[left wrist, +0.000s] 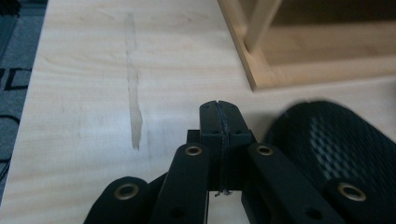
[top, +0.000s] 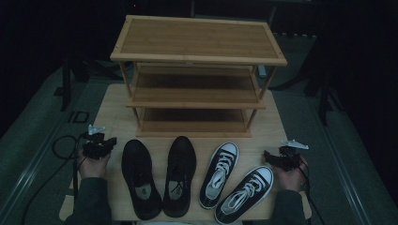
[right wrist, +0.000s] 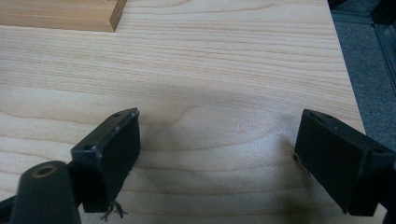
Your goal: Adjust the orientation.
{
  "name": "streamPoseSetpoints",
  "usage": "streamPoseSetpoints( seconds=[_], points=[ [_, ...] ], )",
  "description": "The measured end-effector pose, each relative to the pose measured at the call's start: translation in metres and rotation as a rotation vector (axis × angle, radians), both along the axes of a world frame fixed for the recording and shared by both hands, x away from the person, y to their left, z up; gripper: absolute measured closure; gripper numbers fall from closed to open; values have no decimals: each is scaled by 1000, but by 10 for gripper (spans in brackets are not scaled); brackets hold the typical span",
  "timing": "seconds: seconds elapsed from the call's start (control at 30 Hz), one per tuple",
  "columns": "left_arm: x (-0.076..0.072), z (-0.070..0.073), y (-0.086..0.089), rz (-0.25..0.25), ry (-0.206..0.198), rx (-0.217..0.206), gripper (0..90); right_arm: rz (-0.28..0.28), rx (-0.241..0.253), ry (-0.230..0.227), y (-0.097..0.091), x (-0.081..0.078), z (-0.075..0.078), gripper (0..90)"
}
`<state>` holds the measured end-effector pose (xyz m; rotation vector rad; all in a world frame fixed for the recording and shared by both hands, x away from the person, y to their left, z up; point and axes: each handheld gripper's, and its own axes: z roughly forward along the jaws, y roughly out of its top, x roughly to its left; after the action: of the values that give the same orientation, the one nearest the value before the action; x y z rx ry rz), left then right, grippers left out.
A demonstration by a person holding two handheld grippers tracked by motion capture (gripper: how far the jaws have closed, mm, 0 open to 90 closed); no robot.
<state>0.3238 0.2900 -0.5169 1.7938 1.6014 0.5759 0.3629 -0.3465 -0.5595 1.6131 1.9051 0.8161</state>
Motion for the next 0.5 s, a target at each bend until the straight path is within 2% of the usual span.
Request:
streamPoseSetpoints(
  seconds=[0.2, 0.37, 0.5],
  points=[
    [-16, 2, -2, -27, -7, 16, 899, 0, 0, 0, 0, 0, 0, 141],
    [-20, 1, -5, -36, -6, 5, 899, 0, 0, 0, 0, 0, 0, 141],
    [-23, 1, -11, -56, -4, 15, 899, 0, 0, 0, 0, 0, 0, 141]
  ],
)
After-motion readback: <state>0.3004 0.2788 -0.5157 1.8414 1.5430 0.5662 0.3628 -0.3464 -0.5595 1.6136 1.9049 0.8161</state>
